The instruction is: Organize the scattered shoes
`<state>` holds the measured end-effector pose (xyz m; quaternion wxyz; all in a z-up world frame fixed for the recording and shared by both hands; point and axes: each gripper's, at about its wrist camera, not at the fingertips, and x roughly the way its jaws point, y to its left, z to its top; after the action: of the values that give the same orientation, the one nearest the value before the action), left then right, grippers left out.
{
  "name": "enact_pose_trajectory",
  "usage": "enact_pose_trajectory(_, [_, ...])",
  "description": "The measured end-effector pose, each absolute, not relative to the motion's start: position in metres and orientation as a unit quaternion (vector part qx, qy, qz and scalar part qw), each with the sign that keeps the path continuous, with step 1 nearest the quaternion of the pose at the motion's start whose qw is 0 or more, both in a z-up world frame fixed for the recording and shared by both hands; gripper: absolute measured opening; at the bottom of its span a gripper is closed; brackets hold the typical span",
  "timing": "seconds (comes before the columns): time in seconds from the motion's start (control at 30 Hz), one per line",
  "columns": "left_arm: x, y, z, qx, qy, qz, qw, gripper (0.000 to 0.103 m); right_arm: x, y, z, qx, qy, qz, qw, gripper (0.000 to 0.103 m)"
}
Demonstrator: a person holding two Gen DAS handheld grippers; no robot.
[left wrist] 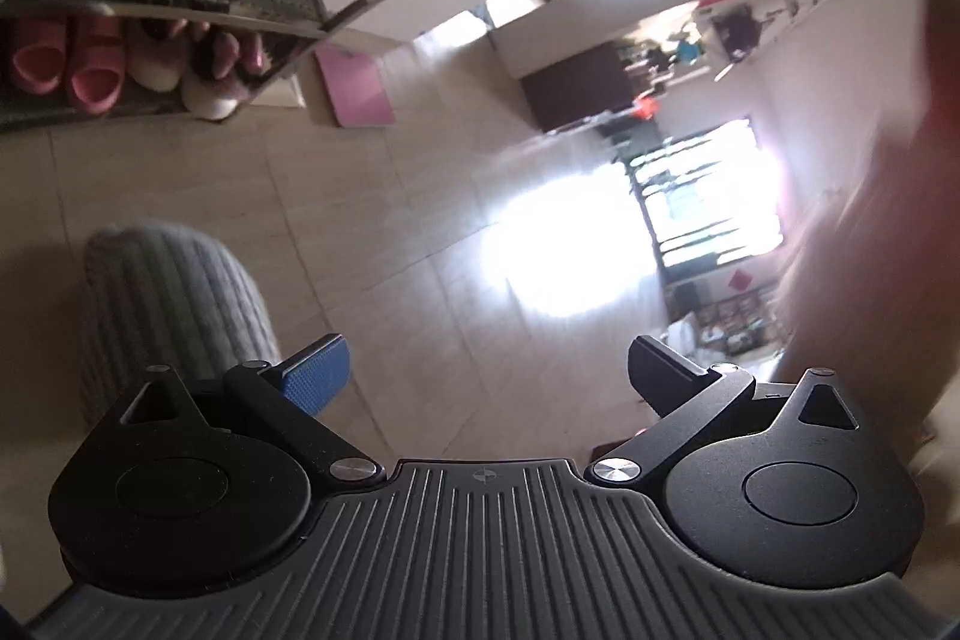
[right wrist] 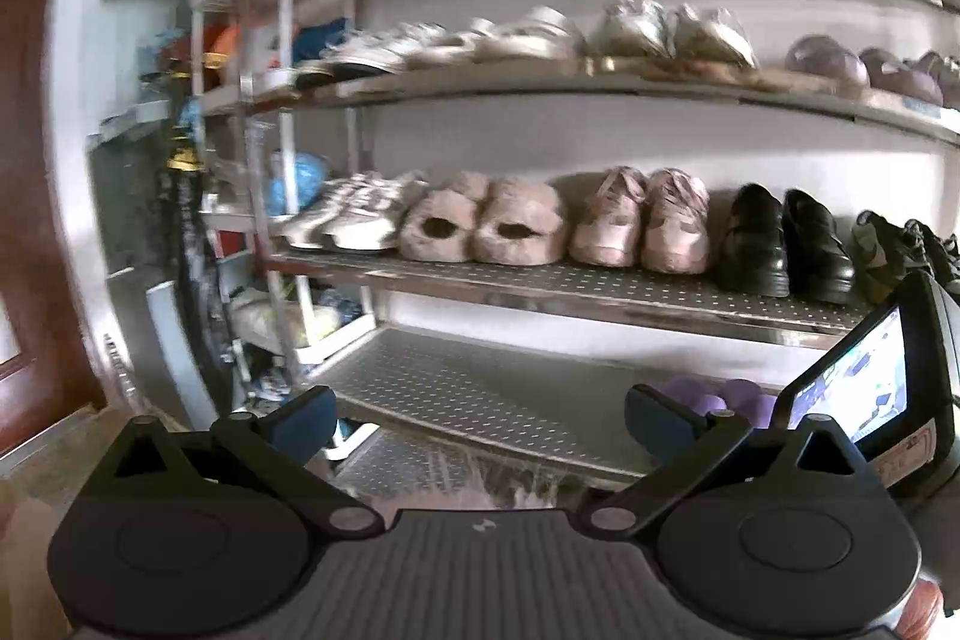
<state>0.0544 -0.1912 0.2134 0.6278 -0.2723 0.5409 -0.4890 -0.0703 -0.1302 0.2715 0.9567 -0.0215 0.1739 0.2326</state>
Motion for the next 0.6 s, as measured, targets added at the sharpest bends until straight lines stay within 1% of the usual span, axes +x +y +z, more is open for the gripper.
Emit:
enact_pose_trajectory(0.17, [0.008, -0.165, 0.229, -0.303, 0.509, -0.491, 0.639, 0.101, -0.114, -0.113, 0.278, -0.037, 0.173, 0.25, 0.952, 0.102])
enact_pose_trajectory(0.27, [-0.011, -0.157, 0.242, -0.302, 0.483, -0.493, 0.658, 0.101, -0.151, -0.098, 0.282, -0.07, 0.15, 0.253, 0.953, 0.102])
enact_pose_trajectory(0.4, [-0.027, -0.152, 0.257, -0.296, 0.458, -0.481, 0.687, 0.101, -0.174, -0.094, 0.285, -0.09, 0.124, 0.249, 0.956, 0.102])
enact_pose_trajectory(0.6, [-0.038, -0.153, 0.26, -0.283, 0.458, -0.466, 0.702, 0.101, -0.189, -0.1, 0.287, -0.088, 0.106, 0.253, 0.958, 0.102])
